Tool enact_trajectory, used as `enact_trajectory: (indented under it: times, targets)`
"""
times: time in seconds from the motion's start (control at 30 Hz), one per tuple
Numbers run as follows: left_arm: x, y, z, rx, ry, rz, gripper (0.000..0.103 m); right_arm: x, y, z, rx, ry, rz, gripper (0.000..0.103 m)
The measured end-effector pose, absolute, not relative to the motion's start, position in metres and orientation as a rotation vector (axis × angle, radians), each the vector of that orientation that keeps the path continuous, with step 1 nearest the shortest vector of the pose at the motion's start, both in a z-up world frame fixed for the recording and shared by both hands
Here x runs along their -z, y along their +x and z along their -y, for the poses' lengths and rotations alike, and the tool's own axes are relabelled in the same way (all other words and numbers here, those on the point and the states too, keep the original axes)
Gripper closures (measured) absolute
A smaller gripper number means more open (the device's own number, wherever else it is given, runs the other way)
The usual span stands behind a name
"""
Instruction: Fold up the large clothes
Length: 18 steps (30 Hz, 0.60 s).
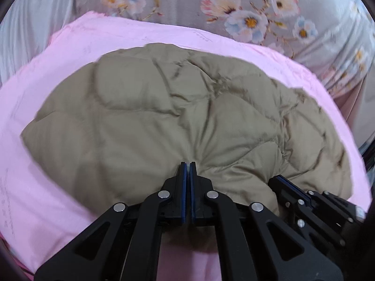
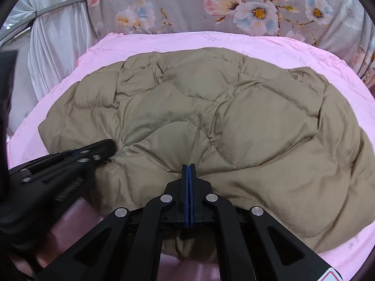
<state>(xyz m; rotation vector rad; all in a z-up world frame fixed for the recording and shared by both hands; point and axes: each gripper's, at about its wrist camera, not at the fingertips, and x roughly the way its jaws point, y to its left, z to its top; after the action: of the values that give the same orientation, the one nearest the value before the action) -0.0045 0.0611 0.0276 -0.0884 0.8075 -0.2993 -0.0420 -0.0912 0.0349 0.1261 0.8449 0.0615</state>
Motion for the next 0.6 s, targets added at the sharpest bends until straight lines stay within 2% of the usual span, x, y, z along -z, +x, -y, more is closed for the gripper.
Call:
enact_trajectory:
  times: [0.07, 0.1, 0.17, 0.37, 0.4, 0.43, 0.47, 0.53, 0.6]
  targets:
    - [-0.042, -0.011, -0.092, 0.278, -0.169, -0.803, 0.098, -0.045, -0.047, 0.092, -0.085, 0.158, -0.824, 0.102]
    - [-0.045, -0.013, -0.107, 0.258, -0.21, -0.805, 0.09, -0.049, -0.048, 0.09, -0.1, 0.173, -0.814, 0.102]
    - [-0.047, -0.013, -0.139, 0.218, -0.286, -0.809, 0.083, -0.053, -0.045, 0.084, -0.117, 0.177, -0.813, 0.102]
    - [-0.046, -0.003, -0.191, 0.14, -0.476, -0.812, 0.08, -0.039, -0.035, 0.077, -0.108, 0.187, -0.856, 0.102]
    - [-0.049, -0.003, -0.194, 0.124, -0.469, -0.809, 0.069, -0.037, -0.035, 0.079, -0.109, 0.194, -0.86, 0.102]
    - [-0.051, -0.005, -0.196, 0.093, -0.461, -0.799, 0.053, -0.035, -0.034, 0.081, -0.112, 0.202, -0.865, 0.102]
    - [-0.052, -0.005, -0.198, 0.074, -0.462, -0.793, 0.047, -0.033, -0.033, 0.082, -0.114, 0.212, -0.868, 0.102]
    - [-0.048, -0.003, -0.205, 0.077, -0.493, -0.808, 0.038, -0.029, -0.031, 0.084, -0.113, 0.225, -0.873, 0.102]
    - [-0.037, 0.003, -0.207, 0.118, -0.548, -0.856, 0.037, -0.027, -0.03, 0.083, -0.109, 0.222, -0.874, 0.102]
